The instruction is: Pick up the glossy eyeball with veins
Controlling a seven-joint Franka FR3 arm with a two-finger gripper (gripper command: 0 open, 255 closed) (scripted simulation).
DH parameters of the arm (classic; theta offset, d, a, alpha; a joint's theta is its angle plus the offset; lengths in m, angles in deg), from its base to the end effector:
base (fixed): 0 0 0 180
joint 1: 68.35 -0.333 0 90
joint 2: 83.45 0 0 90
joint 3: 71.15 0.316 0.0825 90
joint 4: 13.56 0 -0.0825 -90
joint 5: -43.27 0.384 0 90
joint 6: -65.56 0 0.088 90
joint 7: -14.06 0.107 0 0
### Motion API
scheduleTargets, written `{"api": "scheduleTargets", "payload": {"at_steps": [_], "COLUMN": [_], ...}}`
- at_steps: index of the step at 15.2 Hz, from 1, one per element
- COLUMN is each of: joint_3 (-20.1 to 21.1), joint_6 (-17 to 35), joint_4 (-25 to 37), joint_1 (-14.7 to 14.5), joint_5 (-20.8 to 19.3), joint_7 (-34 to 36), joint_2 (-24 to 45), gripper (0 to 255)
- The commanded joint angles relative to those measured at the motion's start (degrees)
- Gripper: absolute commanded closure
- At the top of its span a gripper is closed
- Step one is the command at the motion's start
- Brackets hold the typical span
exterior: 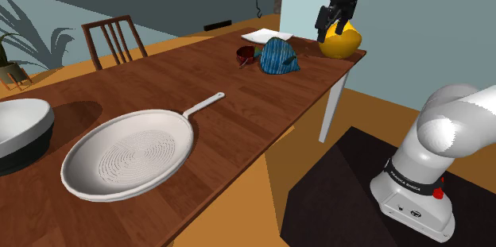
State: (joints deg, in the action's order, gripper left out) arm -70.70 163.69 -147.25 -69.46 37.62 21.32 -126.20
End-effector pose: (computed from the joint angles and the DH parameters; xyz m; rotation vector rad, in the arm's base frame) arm 0.3322 0.0006 0.6026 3.0377 -0.1420 0.2025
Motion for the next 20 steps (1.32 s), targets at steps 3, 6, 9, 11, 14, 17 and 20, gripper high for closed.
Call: {"api": "scheduleTargets", "payload": {"at_steps": [3, 6, 9, 11, 14, 17, 20], "joint_3": [1.4, 3.7, 5.9, 7.3, 9.4, 11.3, 12.7], "joint_6": [2.1, 4.6, 6.5, 7.4, 8.0, 7.8, 6.8], "joint_4": [2.1, 5.8, 10.0, 13.2, 18.4, 24.3, 30.9], "joint_1": [-0.2, -0.3, -0.3, -0.3, -0.3, -0.7, -1.6], "joint_5": [-1.0, -2.8, -5.1, -7.0, -10.2, -14.0, -18.1], "joint_7": [0.6, 1.7, 3.1, 4.1, 5.7, 7.5, 9.0], "joint_2": [4.4, 11.2, 17.9, 22.5, 29.4, 36.5, 43.7], "gripper": [0, 0, 0, 0, 0, 0, 0]}}
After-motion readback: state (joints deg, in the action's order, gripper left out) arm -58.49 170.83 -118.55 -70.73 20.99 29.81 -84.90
